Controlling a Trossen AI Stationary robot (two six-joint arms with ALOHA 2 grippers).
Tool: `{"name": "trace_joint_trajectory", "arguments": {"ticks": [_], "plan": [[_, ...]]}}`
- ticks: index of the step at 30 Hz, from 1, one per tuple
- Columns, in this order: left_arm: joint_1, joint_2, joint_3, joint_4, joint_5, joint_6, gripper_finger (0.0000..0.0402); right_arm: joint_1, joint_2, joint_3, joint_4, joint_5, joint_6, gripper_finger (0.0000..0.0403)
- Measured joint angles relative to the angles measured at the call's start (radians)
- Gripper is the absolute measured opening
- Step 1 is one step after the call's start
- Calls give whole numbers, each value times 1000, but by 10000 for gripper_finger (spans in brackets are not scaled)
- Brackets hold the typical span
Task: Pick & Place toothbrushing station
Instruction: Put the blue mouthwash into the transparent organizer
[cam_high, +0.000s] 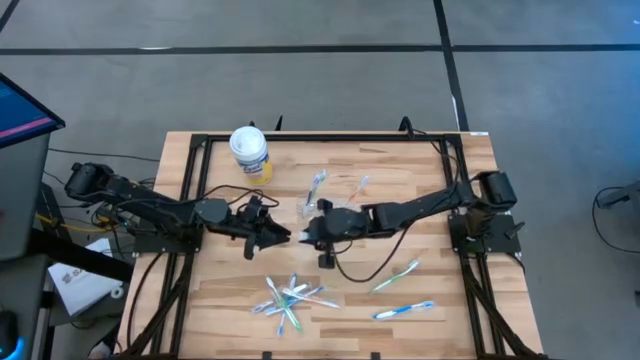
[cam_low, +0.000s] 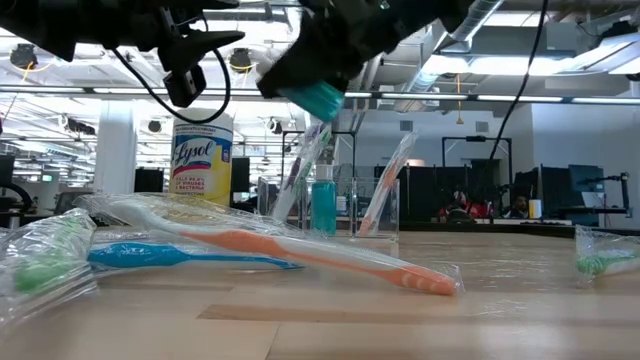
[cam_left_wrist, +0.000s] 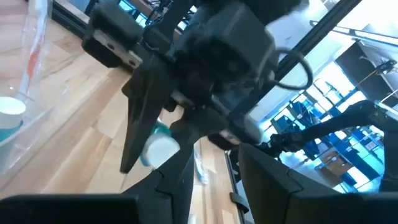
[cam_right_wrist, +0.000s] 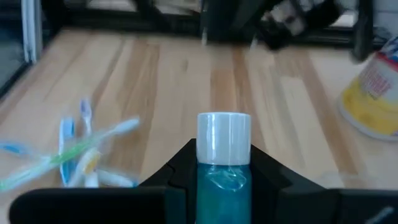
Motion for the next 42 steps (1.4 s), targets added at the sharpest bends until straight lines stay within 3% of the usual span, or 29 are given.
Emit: {"name": "trace_joint_trajectory", "arguments": {"ticks": [13,25,33,42], "plan": [[0,0,0,19,-66,57,122,-46,-48,-188,292,140,28,80],[0,1,0,31,-85,85,122,-105,-47,-406,734,244,127,80],[0,1,0,39,-120,117,122,-136,-47,-440,743,360,185,80],[0,1,0,47,-139,142,122,-183,-37,-440,784,364,191,80]]}}
